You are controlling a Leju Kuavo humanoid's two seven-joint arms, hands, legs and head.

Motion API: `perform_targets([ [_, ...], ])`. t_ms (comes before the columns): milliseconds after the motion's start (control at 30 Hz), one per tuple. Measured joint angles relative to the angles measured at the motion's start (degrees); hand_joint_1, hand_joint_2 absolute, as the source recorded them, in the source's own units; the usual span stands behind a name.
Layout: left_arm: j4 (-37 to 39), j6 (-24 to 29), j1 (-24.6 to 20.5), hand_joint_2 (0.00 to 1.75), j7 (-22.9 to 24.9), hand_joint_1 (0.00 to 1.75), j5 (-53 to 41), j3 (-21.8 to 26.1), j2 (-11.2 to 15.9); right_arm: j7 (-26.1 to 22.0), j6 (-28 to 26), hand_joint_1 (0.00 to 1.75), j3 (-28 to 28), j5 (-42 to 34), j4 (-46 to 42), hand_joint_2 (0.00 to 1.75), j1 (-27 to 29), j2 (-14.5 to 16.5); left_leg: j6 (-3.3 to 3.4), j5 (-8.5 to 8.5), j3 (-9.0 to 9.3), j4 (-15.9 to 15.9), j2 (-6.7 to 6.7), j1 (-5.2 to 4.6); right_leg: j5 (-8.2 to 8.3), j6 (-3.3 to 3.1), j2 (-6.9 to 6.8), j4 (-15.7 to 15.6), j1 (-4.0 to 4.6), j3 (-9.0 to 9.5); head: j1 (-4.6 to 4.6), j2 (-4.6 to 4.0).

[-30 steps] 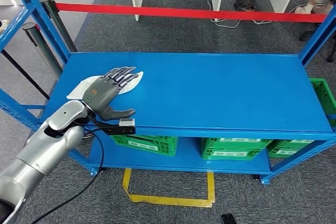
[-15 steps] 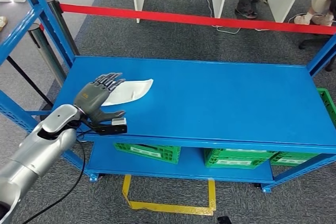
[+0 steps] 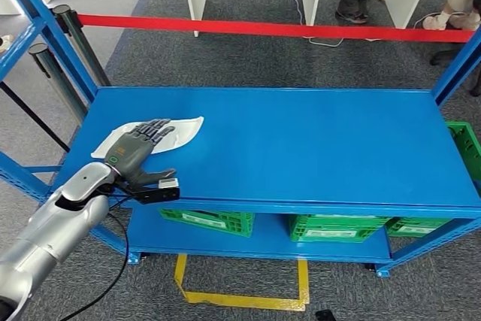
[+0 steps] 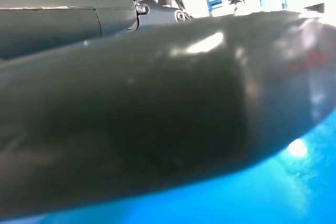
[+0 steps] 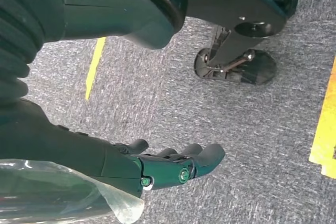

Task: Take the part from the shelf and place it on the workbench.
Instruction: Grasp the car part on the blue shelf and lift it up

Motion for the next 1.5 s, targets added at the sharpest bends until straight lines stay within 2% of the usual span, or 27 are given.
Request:
perform_targets([
  [33, 0.25, -0.01, 0.17, 0.00, 0.02, 0.00, -0.01, -0.01, -0.02, 0.01, 0.02, 0.00, 0.00, 0.00, 0.00, 1.75, 0.04, 0.00, -0.11, -1.00, -1.45, 3.11, 0.00, 0.06, -0.04, -0.05, 0.00, 0.01, 0.01, 0.07, 0.02, 0.00],
  [67, 0.50, -0.01, 0.34, 0.44, 0.03, 0.00, -0.02, -0.03, -0.05, 0.01, 0.04, 0.00, -0.01, 0.00, 0.00, 1.75, 0.07, 0.00, -0.14, -1.00, -2.13, 4.51, 0.01, 0.10, -0.08, -0.07, 0.01, 0.02, 0.02, 0.12, 0.01, 0.00],
  [100, 0.72, -0.01, 0.47, 0.87, 0.04, 0.00, -0.03, -0.03, -0.08, 0.01, 0.05, 0.00, 0.00, 0.01, 0.00, 1.75, 0.08, 0.00, -0.09, 0.07, -1.79, 3.71, 0.01, 0.14, -0.12, -0.06, 0.03, 0.03, 0.02, 0.21, 0.01, 0.00],
  [167, 1.04, -0.01, 0.48, 1.75, 0.04, 0.00, -0.04, 0.00, -0.10, 0.04, 0.05, 0.00, 0.01, 0.07, 0.00, 1.75, 0.07, 0.00, 0.24, 4.03, 1.60, -3.45, 0.03, 0.16, -0.26, 0.11, 0.07, 0.04, 0.02, 0.46, 0.01, 0.00],
  [233, 1.26, 0.00, 0.24, 1.75, 0.02, 0.00, -0.11, 0.02, -0.13, 0.13, 0.05, 0.00, 0.02, 0.16, 0.00, 1.75, 0.04, 0.00, 0.63, 6.08, 4.72, -9.91, 0.03, -0.01, -0.41, 0.54, 0.10, 0.15, 0.22, 0.45, 0.04, 0.00],
  [267, 1.39, 0.02, 0.14, 1.75, 0.00, 0.00, -0.16, 0.02, -0.15, 0.19, 0.05, 0.00, 0.02, 0.21, 0.00, 1.75, 0.05, 0.00, 0.80, 6.06, 5.29, -11.17, 0.01, -0.11, -0.43, 0.81, 0.11, 0.17, 0.30, 0.36, 0.06, 0.00],
  [333, 1.68, 0.07, 0.05, 1.75, -0.03, 0.00, -0.38, 0.02, -0.25, 0.28, 0.05, 0.00, 0.02, 0.29, 0.00, 1.75, 0.08, 0.00, 1.28, 5.90, 5.47, -11.64, -0.03, -0.19, -0.43, 1.46, 0.11, 0.06, 0.31, 0.30, 0.10, 0.00],
  [400, 2.00, 0.16, -0.11, 1.75, 0.08, 0.00, -0.75, 0.03, -0.53, 0.27, 0.05, 0.00, 0.02, 0.35, 0.00, 1.75, 0.11, 0.00, 1.94, 6.12, 5.76, -12.07, 0.02, -0.01, -1.37, 2.04, 0.08, 1.01, 0.24, -0.27, 0.21, 0.00],
  [433, 2.15, 0.21, -0.24, 1.75, 0.20, 0.00, -0.97, 0.04, -0.73, 0.26, 0.05, 0.00, 0.02, 0.37, 0.00, 1.75, 0.10, 0.00, 2.24, 6.23, 5.90, -12.27, 0.07, 0.11, -2.68, 2.26, 0.07, 3.12, 0.22, -1.30, 0.33, 0.00],
  [533, 2.76, 0.30, -0.39, 1.75, 0.49, 0.00, -1.35, 0.02, -1.17, 0.26, 0.04, 0.00, 0.01, 0.39, 0.00, 1.75, 0.19, 0.00, 2.60, 6.20, 5.89, -12.28, 0.18, 0.11, -7.49, 2.68, 0.04, 14.22, 0.16, -6.65, 0.55, 0.00],
  [567, 2.97, 0.30, -0.36, 1.75, 0.50, 0.00, -1.39, 0.00, -1.29, 0.26, 0.04, 0.00, 0.01, 0.40, 0.00, 1.75, 0.22, 0.00, 2.61, 6.19, 5.90, -12.27, 0.19, 0.10, -7.73, 2.76, 0.03, 16.22, 0.16, -7.72, 0.55, 0.00],
  [600, 3.15, 0.30, -0.34, 1.75, 0.50, 0.00, -1.43, -0.02, -1.41, 0.26, 0.06, 0.00, 0.01, 0.40, 0.00, 1.75, 0.24, 0.00, 2.62, 6.17, 5.92, -12.24, 0.17, 0.10, -6.82, 2.78, 0.02, 15.92, 0.15, -7.70, 0.57, 0.00],
  [633, 3.28, 0.30, -0.34, 1.75, 0.49, 0.00, -1.45, -0.02, -1.54, 0.27, 0.08, 0.00, 0.02, 0.43, 0.00, 1.75, 0.23, 0.00, 2.58, 6.13, 5.97, -12.19, 0.13, 0.11, -5.00, 2.74, -0.01, 13.32, 0.14, -6.54, 0.56, 0.00],
  [667, 3.37, 0.30, -0.37, 1.75, 0.49, 0.00, -1.46, -0.02, -1.63, 0.26, 0.09, 0.00, 0.02, 0.44, 0.00, 1.75, 0.22, 0.00, 2.48, 6.04, 6.01, -12.10, 0.09, 0.13, -2.84, 2.64, -0.05, 9.33, 0.12, -4.67, 0.59, 0.00],
  [733, 3.53, 0.33, -0.48, 1.75, 0.49, 0.00, -1.47, 0.02, -1.75, 0.26, 0.10, 0.00, 0.02, 0.45, 0.00, 1.75, 0.14, 0.00, 2.02, 5.79, 5.85, -11.74, 0.05, -0.11, -0.49, 2.31, -0.06, 2.45, 0.15, -1.08, 0.54, 0.00],
  [767, 3.62, 0.35, -0.52, 1.75, 0.49, 0.00, -1.47, 0.04, -1.78, 0.25, 0.10, 0.00, 0.02, 0.45, 0.00, 1.75, 0.14, 0.00, 1.75, 5.75, 5.74, -11.61, 0.05, -0.22, -0.27, 2.13, -0.02, 0.87, 0.18, -0.23, 0.52, 0.00],
  [900, 3.80, 0.44, -0.62, 1.75, 0.50, 0.00, -1.52, 0.07, -1.85, 0.26, 0.10, 0.00, 0.02, 0.45, 0.00, 1.75, 0.30, 0.01, 0.76, 5.12, 5.39, -10.81, 0.07, -0.10, -0.23, 0.95, 0.04, 0.27, 0.14, 0.09, 0.40, 0.00],
  [967, 3.89, 0.57, -0.77, 1.75, 0.78, 0.00, -1.98, 0.09, -1.88, 0.25, 0.10, 0.00, 0.03, 0.46, 0.00, 1.75, 0.23, 0.02, 0.23, 2.29, 3.34, -6.01, 0.11, 0.03, -0.13, 0.33, 0.00, 0.12, -0.03, 0.23, 0.20, 0.00],
  [1033, 4.22, 0.86, -0.81, 1.75, 1.36, 0.00, -2.85, 0.08, -1.92, 0.25, 0.09, 0.00, 0.02, 0.48, 0.00, 1.75, 0.26, 0.02, -0.08, -0.91, -0.11, 1.62, 0.12, 0.09, -0.20, 0.07, 0.01, 0.14, 0.01, 0.26, 0.09, 0.00],
  [1067, 4.47, 1.04, -0.78, 1.75, 1.61, 0.00, -3.25, 0.06, -1.96, 0.25, 0.08, 0.00, 0.01, 0.48, 0.00, 1.75, 0.30, 0.02, -0.11, -1.45, -1.25, 4.04, 0.12, 0.11, -0.22, 0.04, 0.01, 0.14, 0.04, 0.29, 0.08, 0.00],
  [1100, 4.72, 1.25, -0.75, 1.75, 1.79, 0.00, -3.53, 0.05, -2.01, 0.25, 0.07, 0.00, 0.00, 0.48, 0.00, 1.75, 0.32, 0.02, -0.05, -0.90, -1.48, 4.42, 0.12, 0.11, -0.23, 0.03, 0.03, 0.16, 0.06, 0.33, 0.08, 0.00],
  [1133, 4.93, 1.51, -0.77, 1.75, 2.01, 0.00, -3.81, 0.07, -2.04, 0.25, 0.06, 0.00, 0.00, 0.49, 0.00, 1.75, 0.32, 0.03, 0.11, 0.68, -0.62, 2.49, 0.12, 0.11, -0.24, 0.04, 0.05, 0.17, 0.08, 0.39, 0.08, 0.00],
  [1200, 5.23, 2.16, -1.00, 1.75, 2.75, 0.00, -4.40, 0.17, -2.19, 0.25, 0.05, 0.00, 0.01, 0.50, 0.00, 1.75, 0.28, 0.09, 0.63, 4.54, 2.92, -5.05, 0.12, 0.00, -0.33, 0.18, 0.10, 0.19, 0.16, 0.52, 0.10, 0.00],
  [1267, 5.60, 2.81, -1.47, 1.75, 3.79, 0.00, -5.11, 0.34, -2.56, 0.23, 0.05, 0.00, 0.00, 0.51, 0.00, 1.75, 0.24, 0.16, 1.10, 6.01, 5.38, -10.57, 0.10, -0.24, -0.36, 0.58, 0.09, 0.26, 0.32, 0.34, 0.13, 0.00],
  [1400, 6.97, 4.36, -2.22, 1.75, 6.13, 0.00, -6.97, 0.80, -3.91, 0.26, 0.05, 0.00, -0.01, 0.72, 0.00, 1.75, 0.25, 0.19, 2.00, 6.04, 5.79, -12.05, 0.09, -0.24, -0.82, 1.83, -0.03, 0.61, 0.25, -0.32, 0.18, 0.00],
  [1433, 7.50, 4.87, -2.56, 1.75, 6.81, 0.00, -7.42, 1.02, -4.38, 0.28, 0.05, 0.00, -0.01, 0.76, 0.00, 1.75, 0.22, 0.21, 2.32, 6.21, 5.89, -12.28, 0.12, -0.10, -1.80, 2.08, -0.03, 2.04, 0.23, -1.03, 0.27, 0.00],
  [1500, 8.79, 5.81, -3.38, 1.75, 8.03, 0.00, -8.20, 1.41, -5.30, 0.37, 0.07, 0.00, -0.01, 0.85, 0.00, 1.75, 0.21, 0.24, 2.69, 6.35, 5.94, -12.43, 0.16, -0.01, -5.00, 2.41, -0.04, 8.27, 0.18, -3.95, 0.42, 0.00],
])
